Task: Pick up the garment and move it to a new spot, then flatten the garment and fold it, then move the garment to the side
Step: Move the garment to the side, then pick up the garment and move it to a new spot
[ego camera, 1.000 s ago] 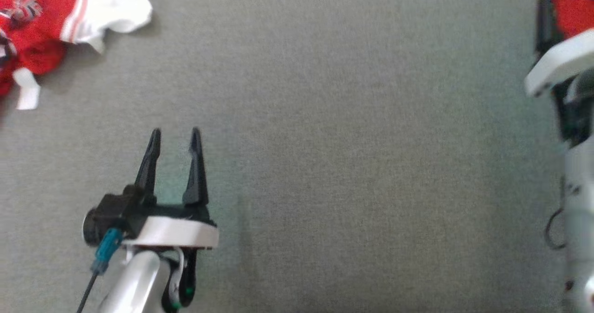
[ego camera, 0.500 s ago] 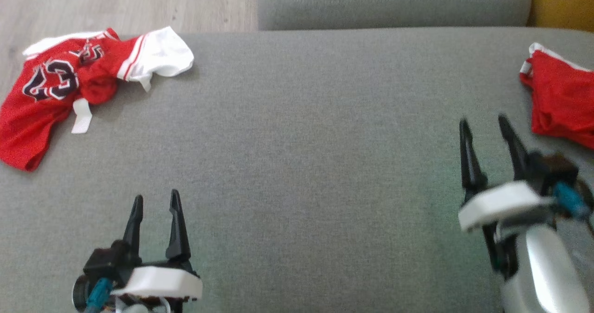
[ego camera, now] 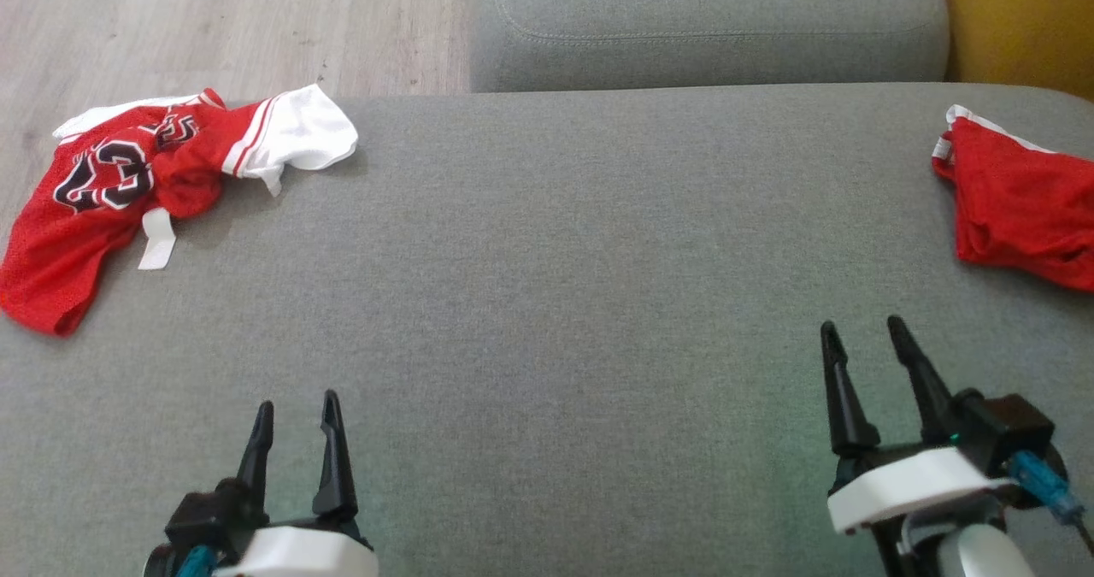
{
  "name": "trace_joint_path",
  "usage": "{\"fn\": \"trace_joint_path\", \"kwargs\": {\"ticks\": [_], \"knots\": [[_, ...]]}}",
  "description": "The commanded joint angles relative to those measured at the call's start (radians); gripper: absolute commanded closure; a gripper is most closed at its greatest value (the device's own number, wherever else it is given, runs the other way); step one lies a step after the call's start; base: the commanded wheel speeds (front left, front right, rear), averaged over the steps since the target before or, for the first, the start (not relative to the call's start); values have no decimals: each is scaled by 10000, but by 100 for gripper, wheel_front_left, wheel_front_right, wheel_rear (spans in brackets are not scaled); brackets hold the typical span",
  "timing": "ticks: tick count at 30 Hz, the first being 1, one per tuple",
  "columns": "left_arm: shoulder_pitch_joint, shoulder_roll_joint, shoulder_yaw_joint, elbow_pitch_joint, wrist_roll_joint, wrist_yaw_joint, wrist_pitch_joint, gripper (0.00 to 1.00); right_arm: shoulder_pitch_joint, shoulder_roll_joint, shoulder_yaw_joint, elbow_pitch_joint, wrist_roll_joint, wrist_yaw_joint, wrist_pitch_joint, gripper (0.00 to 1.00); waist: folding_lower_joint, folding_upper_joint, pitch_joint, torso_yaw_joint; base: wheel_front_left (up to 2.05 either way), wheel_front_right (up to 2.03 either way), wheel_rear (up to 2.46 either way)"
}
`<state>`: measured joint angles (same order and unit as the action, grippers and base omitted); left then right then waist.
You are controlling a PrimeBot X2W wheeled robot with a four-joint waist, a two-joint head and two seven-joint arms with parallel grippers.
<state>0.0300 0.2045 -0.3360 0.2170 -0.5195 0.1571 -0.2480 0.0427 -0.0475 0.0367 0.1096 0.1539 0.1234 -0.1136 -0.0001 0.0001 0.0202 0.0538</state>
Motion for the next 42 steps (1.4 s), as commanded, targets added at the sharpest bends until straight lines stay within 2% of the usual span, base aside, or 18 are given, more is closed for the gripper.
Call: {"fn": "trace_joint_path", "kwargs": {"ticks": [1,14,20,25,37,39,42], "knots": [[-279,35,245,-253,10,-33,-95,0,-171,-29,320,-392,83,73,39,0,1,-1,-7,19,0,0,0],[-407,81,105,-178,-7,-75,-72,0,24,-28,419,-519,170,73,176,0,1,-1,-3,176,0,0,0],[-521,73,28,-162,11,-70,-44,0,107,-28,387,-468,167,73,216,0,1,-1,16,587,0,0,0],[-621,112,-51,-217,141,14,-17,0,25,-28,455,-457,114,73,246,0,1,-1,21,1509,0,0,0],[-591,239,46,-525,127,164,-7,0,-118,-28,1005,-483,179,73,361,0,1,-1,31,4382,0,0,0],[-557,239,63,-556,102,180,-11,0,-132,-28,1089,-456,204,73,380,0,1,-1,18,4725,0,0,0],[-446,251,212,-651,43,270,-31,0,-254,-28,1298,-476,190,73,434,0,1,-1,130,4810,0,0,0]]}}
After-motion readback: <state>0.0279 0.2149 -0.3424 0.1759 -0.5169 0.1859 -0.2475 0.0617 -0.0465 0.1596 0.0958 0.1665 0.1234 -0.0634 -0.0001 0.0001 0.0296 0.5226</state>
